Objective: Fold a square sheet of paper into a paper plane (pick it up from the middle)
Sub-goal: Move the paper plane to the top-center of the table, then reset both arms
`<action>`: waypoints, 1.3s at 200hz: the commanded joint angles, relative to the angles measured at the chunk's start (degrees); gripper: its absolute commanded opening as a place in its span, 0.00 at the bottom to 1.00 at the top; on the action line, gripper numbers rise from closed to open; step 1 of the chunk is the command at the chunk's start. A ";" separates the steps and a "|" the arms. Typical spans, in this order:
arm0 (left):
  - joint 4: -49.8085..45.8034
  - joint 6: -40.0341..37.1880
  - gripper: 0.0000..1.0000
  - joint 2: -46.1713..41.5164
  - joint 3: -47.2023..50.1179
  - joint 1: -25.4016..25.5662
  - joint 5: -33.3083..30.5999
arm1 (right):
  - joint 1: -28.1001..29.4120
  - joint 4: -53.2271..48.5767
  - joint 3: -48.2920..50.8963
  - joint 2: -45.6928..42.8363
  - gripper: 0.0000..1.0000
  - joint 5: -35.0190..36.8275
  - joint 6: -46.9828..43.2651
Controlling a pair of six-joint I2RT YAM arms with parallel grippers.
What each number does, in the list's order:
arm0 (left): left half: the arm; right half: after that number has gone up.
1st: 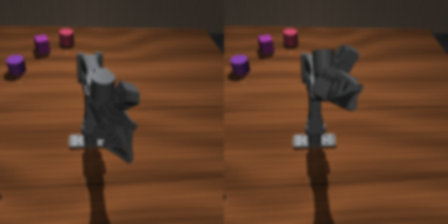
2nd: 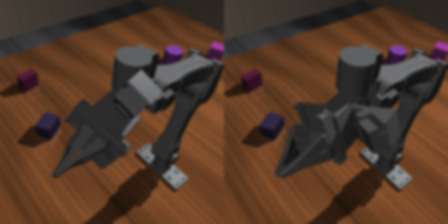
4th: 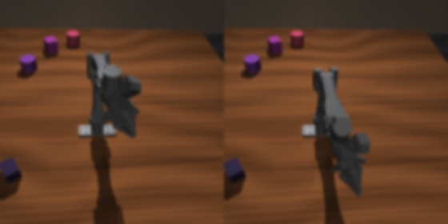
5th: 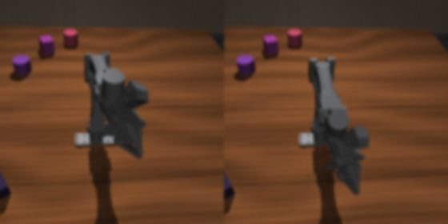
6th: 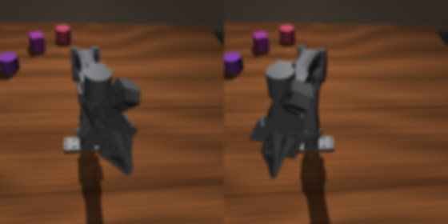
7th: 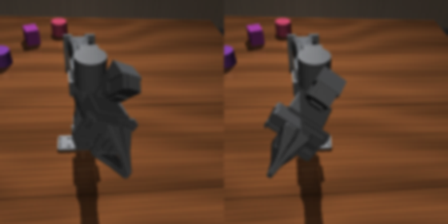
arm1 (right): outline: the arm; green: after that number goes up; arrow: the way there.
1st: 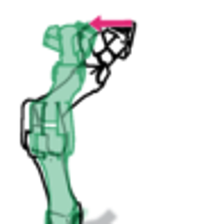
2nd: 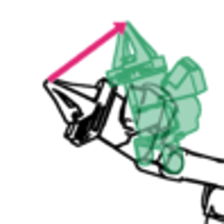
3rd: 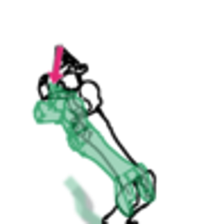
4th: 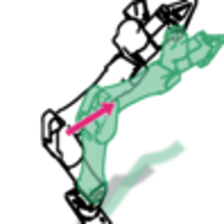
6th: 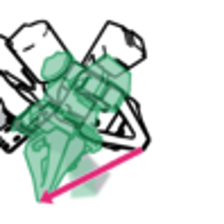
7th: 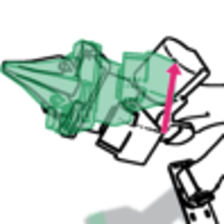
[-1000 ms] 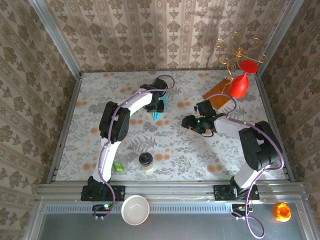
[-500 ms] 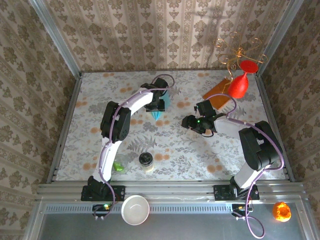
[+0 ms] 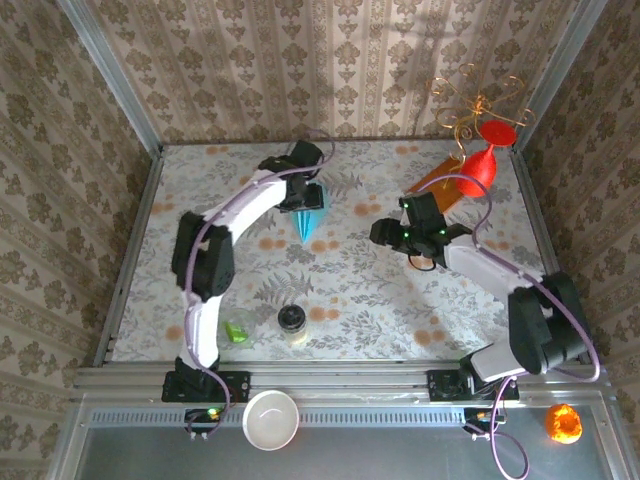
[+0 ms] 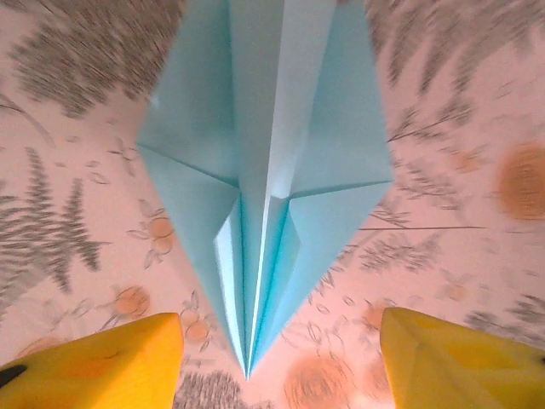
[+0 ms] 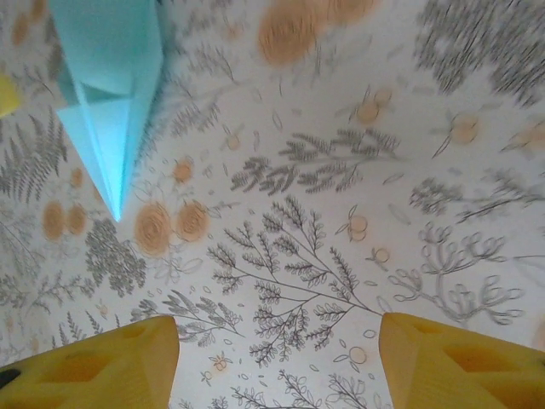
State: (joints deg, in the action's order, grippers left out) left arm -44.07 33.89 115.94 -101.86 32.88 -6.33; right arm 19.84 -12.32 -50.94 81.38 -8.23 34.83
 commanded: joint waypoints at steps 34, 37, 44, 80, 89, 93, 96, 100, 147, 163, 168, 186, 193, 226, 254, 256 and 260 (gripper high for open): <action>11.42 0.97 0.79 -22.52 21.01 -2.67 -7.26 | -0.32 -5.53 6.57 -16.68 0.72 15.41 -5.65; 12.14 0.86 0.81 -23.63 22.51 -2.99 -7.74 | -0.32 -5.71 6.99 -17.61 0.72 16.20 -5.71; 13.77 0.54 0.85 -26.74 26.02 -3.67 -8.94 | -0.29 -6.23 8.06 -19.66 0.73 18.02 -5.84; 20.80 -2.66 1.00 -40.73 42.48 -8.94 -13.89 | -0.57 -8.76 12.44 -27.85 0.81 28.22 -7.55; 21.69 -2.99 1.00 -43.80 45.62 -10.26 -15.61 | -0.71 -9.02 13.32 -29.19 0.86 30.48 -7.80; 22.08 -3.07 1.00 -45.11 47.14 -10.98 -16.06 | -0.84 -9.08 13.67 -29.67 0.88 31.41 -7.92; 22.51 -3.19 1.00 -46.09 48.12 -11.48 -16.20 | -0.90 -9.09 13.87 -30.01 0.89 32.00 -8.05; 23.09 -3.49 1.00 -47.39 49.57 -12.37 -16.38 | -1.05 -9.04 14.12 -30.40 0.91 33.06 -8.17; 31.27 -6.82 1.00 -58.72 63.39 -20.48 -20.51 | -4.12 -1.15 18.73 -31.90 0.96 44.96 -14.12; 35.04 -9.76 1.00 -59.68 66.55 -22.56 -20.26 | -7.35 3.69 20.54 -31.16 0.96 45.69 -16.71; 36.43 -10.68 1.00 -59.84 67.35 -22.76 -20.34 | -8.30 4.75 20.73 -30.76 0.96 46.28 -17.12; 40.39 -14.69 1.00 -59.48 69.47 -23.30 -20.98 | -11.80 9.79 21.99 -28.80 0.97 44.18 -18.28; 42.41 -16.49 1.00 -58.82 70.34 -23.47 -21.83 | -13.38 12.87 23.16 -27.62 0.97 42.11 -18.47; 53.62 -25.24 1.00 -54.13 74.27 -25.70 -19.59 | -16.89 31.92 29.46 -21.97 0.97 33.52 -22.97; 65.90 -29.56 1.00 -51.08 78.75 -28.05 -12.58 | -17.64 41.01 30.40 -14.88 0.96 26.89 -26.72; 66.76 -29.78 1.00 -50.84 79.10 -28.23 -11.87 | -17.64 41.95 30.55 -14.31 0.96 26.50 -26.85; 68.63 -30.27 1.00 -50.48 79.76 -28.53 -10.55 | -17.59 43.88 30.99 -13.08 0.96 25.90 -27.18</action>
State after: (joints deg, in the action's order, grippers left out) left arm 10.33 10.48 63.81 -25.19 6.02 -23.75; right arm 2.66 15.62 -20.75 63.57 24.34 12.01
